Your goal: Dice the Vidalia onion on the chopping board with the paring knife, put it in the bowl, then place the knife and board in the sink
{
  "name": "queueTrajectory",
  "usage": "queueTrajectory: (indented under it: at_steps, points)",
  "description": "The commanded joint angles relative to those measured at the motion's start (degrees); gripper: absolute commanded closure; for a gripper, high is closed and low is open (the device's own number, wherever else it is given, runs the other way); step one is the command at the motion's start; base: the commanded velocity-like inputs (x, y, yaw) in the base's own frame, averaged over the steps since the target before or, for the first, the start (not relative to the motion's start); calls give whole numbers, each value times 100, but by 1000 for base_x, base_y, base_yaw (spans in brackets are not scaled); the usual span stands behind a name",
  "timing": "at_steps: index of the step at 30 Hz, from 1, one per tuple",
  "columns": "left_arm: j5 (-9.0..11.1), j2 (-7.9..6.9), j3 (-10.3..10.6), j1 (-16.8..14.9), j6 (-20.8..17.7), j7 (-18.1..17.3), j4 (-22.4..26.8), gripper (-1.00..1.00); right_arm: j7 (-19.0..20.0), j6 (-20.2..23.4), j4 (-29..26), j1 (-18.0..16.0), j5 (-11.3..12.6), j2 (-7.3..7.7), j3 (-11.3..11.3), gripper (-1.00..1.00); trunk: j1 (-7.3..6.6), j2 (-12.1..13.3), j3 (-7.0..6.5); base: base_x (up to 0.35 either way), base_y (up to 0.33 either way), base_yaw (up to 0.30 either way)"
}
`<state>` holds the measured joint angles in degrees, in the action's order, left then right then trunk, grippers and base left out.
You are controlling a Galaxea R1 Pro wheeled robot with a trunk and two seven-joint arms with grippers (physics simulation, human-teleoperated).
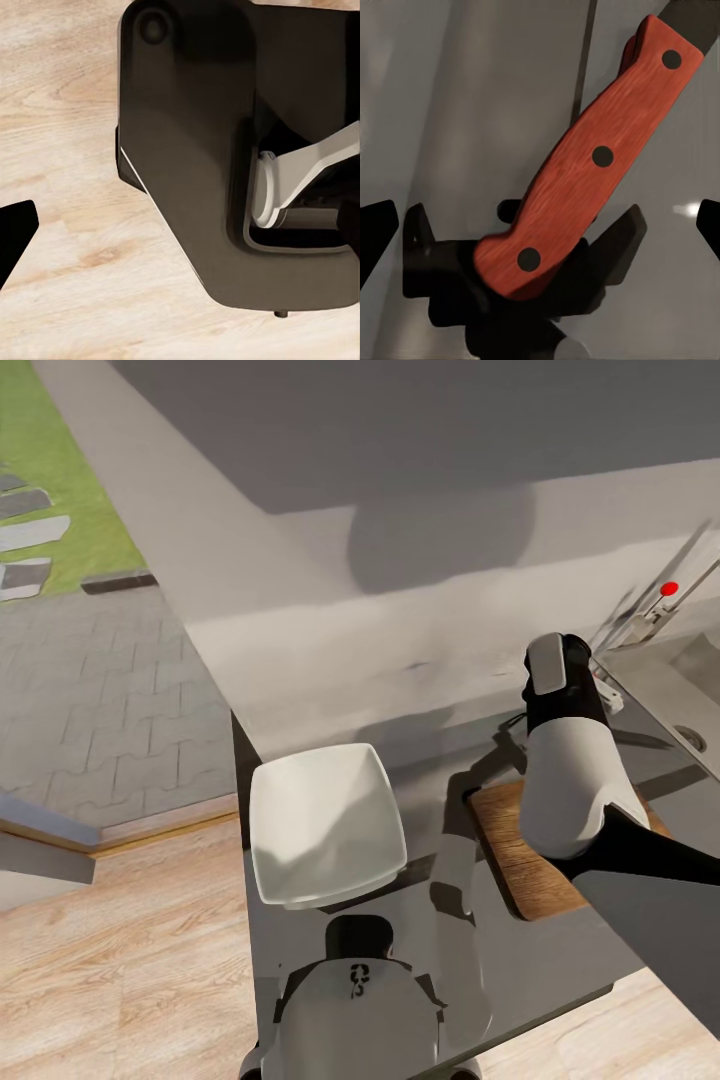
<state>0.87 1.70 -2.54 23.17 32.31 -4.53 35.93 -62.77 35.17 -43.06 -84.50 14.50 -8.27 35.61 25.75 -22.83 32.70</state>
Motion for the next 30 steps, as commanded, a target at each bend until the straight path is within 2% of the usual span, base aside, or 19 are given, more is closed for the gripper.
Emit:
queueTrajectory:
  at_steps: [1, 3, 4, 9, 30]
  points:
    - [10, 6, -27, 3, 2, -47, 0, -100, -21, 40, -9, -5, 13, 2, 31, -100, 4, -10, 8, 0, 0, 0]
    - [10, 6, -27, 3, 2, -47, -8, -100, -21, 33, -14, -5, 43, 10, 84, -100, 4, -10, 8, 0, 0, 0]
    - [9, 6, -27, 3, 3, -47, -13, -100, -23, 28, -34, -5, 147, 23, 144, -100, 4, -10, 8, 0, 0, 0]
    - [10, 6, -27, 3, 3, -47, -15, -100, -20, 19, -59, -5, 329, 49, 168, -100, 4, -10, 8, 0, 0, 0]
    - [7, 6, -27, 3, 3, -47, -59, -100, -18, 8, -81, -5, 369, 63, 174, -100, 4, -10, 8, 0, 0, 0]
